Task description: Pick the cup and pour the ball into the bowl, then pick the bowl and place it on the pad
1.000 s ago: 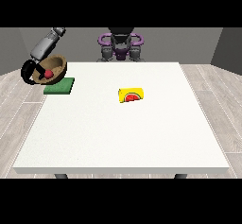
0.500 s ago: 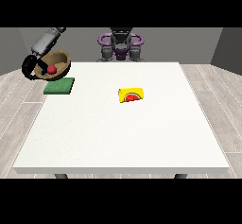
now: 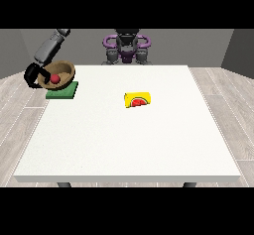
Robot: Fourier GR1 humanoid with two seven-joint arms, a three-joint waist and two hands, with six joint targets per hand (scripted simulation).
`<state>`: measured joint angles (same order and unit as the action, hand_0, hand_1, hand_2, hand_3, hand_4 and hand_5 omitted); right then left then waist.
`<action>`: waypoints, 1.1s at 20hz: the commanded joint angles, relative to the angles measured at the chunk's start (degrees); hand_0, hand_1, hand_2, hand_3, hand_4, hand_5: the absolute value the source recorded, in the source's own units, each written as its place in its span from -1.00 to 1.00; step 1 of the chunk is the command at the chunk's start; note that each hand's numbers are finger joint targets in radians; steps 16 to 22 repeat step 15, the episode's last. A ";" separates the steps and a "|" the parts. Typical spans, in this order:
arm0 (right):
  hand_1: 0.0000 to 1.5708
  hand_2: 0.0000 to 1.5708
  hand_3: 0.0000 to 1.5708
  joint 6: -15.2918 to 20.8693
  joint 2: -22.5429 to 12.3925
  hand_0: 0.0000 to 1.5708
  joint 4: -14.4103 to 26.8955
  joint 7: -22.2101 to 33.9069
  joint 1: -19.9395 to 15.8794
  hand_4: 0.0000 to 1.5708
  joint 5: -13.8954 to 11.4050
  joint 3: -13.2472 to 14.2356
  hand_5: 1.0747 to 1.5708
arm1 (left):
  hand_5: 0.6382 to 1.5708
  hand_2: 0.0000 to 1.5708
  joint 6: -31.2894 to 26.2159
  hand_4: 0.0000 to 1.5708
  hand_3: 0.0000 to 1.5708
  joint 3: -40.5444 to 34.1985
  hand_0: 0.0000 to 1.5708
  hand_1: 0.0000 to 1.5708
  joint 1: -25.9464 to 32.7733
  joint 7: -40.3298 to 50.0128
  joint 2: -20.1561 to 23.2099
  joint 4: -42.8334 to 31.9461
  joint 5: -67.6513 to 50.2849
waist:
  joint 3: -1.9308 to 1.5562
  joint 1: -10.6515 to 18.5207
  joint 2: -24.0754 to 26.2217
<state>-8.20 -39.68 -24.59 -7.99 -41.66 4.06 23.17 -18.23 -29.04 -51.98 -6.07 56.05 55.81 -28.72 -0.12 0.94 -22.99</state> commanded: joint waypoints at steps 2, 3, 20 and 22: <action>0.34 0.38 0.31 1.58 -3.54 0.34 1.95 -0.99 -0.69 -1.00 1.80 3.20 0.90 | 0.88 -1.00 -0.25 -1.00 -1.00 -1.88 -1.00 -1.00 -0.81 0.11 3.04 0.64 -1.20 | 0.03 -0.57 -3.71; 0.09 0.02 0.40 0.47 -5.49 0.09 3.17 -1.09 -1.18 -1.00 2.84 4.61 0.88 | 0.88 -1.00 0.19 -1.00 -1.00 -2.12 -1.00 -1.00 0.47 -0.51 2.02 3.04 -1.58 | 0.00 0.64 -4.43; -0.83 -0.64 -0.52 -2.68 -9.38 -0.83 1.63 7.05 -6.79 -1.00 4.16 4.39 0.58 | 0.88 -1.00 -0.38 -1.00 -1.00 -0.33 -1.00 -1.00 3.31 -0.92 -0.11 0.88 -1.36 | 0.14 -0.06 0.86; -0.83 -0.64 -0.52 -2.68 -9.38 -0.83 1.63 7.05 -6.79 -1.00 4.16 4.39 0.58 | 0.88 -1.00 -0.38 -1.00 -1.00 -0.33 -1.00 -1.00 3.31 -0.92 -0.11 0.88 -1.36 | 0.14 -0.06 0.86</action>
